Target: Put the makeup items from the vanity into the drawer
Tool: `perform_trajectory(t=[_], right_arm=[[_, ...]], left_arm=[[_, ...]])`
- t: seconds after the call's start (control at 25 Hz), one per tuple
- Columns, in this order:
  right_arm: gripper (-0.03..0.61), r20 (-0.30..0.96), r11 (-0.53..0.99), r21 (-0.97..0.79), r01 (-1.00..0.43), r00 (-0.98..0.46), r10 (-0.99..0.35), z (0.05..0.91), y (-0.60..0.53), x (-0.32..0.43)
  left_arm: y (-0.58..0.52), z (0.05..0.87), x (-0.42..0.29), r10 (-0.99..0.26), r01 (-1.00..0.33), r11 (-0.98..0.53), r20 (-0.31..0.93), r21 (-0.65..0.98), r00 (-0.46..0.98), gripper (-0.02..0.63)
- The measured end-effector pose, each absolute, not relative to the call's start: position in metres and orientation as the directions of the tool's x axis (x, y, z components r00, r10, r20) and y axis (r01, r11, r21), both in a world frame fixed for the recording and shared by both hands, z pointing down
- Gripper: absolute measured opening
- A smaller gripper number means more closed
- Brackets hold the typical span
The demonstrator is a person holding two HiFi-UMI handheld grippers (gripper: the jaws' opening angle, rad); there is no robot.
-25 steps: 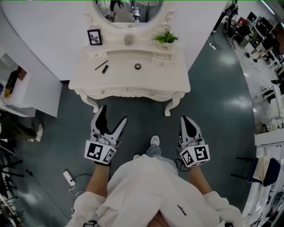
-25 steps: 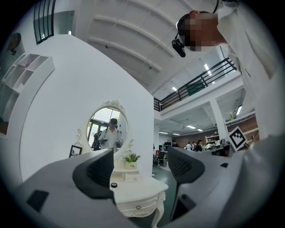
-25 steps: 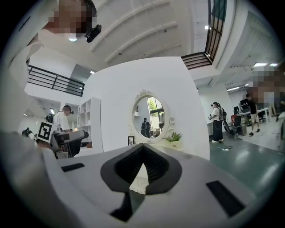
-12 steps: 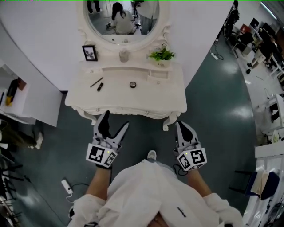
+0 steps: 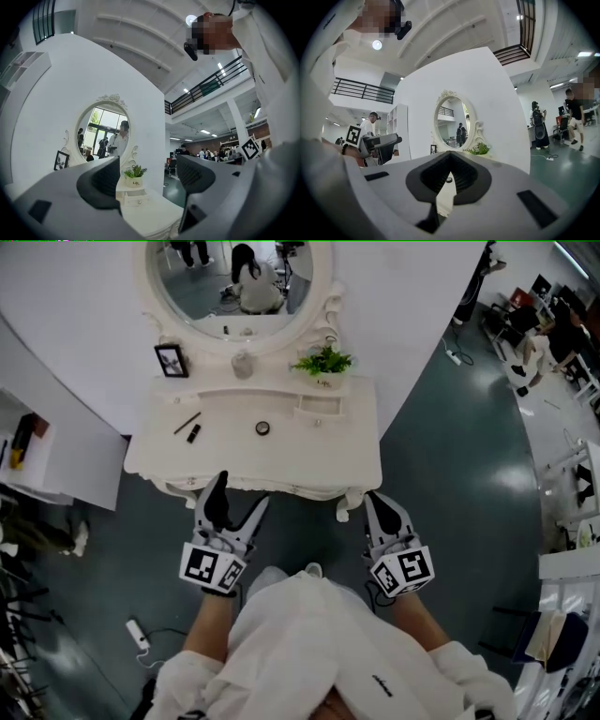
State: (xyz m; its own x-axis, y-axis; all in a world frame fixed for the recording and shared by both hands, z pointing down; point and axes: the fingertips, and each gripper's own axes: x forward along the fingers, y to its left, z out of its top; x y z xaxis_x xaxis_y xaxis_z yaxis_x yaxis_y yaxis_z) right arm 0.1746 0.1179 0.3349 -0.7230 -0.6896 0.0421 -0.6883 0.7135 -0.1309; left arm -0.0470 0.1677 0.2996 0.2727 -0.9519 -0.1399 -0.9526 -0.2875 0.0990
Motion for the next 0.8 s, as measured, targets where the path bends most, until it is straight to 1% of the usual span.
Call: perform_trajectory(t=[0.16, 0.4, 0.8], right_arm=[[0.015, 0.064, 0.71, -0.151, -0.687, -0.724, -0.687, 0.348, 0.103, 0.18], [0.017, 0.086, 0.735, -0.144, -0.663, -0.748, -0.658, 0.356, 0.089, 0.16], [0.017, 0.128, 0.812, -0.079, -0.579, -0.813, -0.568, 0.367, 0.036, 0.094]], left_arm=[[0.158, 0.303, -0.043, -0.956, -0.955, -0.278, -0.121, 0.099, 0.266, 0.362], [0.135, 0.318, -0.057, -0.964, -0.959, -0.262, -0.084, 0.104, 0.254, 0.362], [0.059, 0.348, -0.092, -0.964, -0.955, -0.266, -0.046, 0.129, 0.262, 0.362]])
